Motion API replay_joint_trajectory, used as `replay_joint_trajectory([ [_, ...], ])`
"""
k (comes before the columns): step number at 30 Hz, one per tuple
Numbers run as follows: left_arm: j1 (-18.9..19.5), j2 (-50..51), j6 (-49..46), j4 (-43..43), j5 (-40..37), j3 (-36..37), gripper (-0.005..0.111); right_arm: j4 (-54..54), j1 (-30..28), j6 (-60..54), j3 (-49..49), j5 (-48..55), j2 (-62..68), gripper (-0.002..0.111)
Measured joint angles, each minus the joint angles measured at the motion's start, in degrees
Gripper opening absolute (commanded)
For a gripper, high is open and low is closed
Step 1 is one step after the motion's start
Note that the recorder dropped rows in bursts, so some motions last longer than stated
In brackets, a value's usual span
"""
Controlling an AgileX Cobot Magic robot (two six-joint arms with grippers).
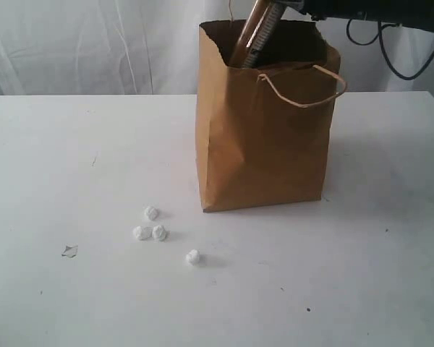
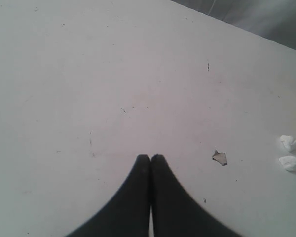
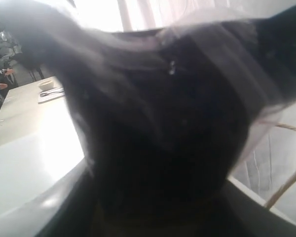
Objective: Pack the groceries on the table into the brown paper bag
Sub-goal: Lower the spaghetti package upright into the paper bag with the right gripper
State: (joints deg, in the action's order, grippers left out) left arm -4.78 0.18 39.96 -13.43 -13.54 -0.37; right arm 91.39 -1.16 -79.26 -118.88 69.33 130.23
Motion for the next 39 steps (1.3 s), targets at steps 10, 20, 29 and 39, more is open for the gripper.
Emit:
replay_joint_trajectory([
  [10, 0.0, 0.0, 0.0, 0.0, 0.0, 0.0, 0.0, -3.95, -0.55, 0.12, 0.0, 0.01, -1.16, 0.052],
  [20, 0.0, 0.0, 0.0, 0.0, 0.0, 0.0, 0.0, -6.21, -4.35, 3.09, 0.0, 0.14, -3.16, 0.052],
  [29, 0.0, 0.0, 0.0, 0.0, 0.0, 0.0, 0.0, -15.07, -6.05, 9.06, 0.0, 0.14, -4.75, 0.052],
  [39, 0.0, 0.0, 0.0, 0.0, 0.0, 0.0, 0.0, -19.73, -6.91, 17.04, 0.0, 0.14, -5.31, 0.052],
])
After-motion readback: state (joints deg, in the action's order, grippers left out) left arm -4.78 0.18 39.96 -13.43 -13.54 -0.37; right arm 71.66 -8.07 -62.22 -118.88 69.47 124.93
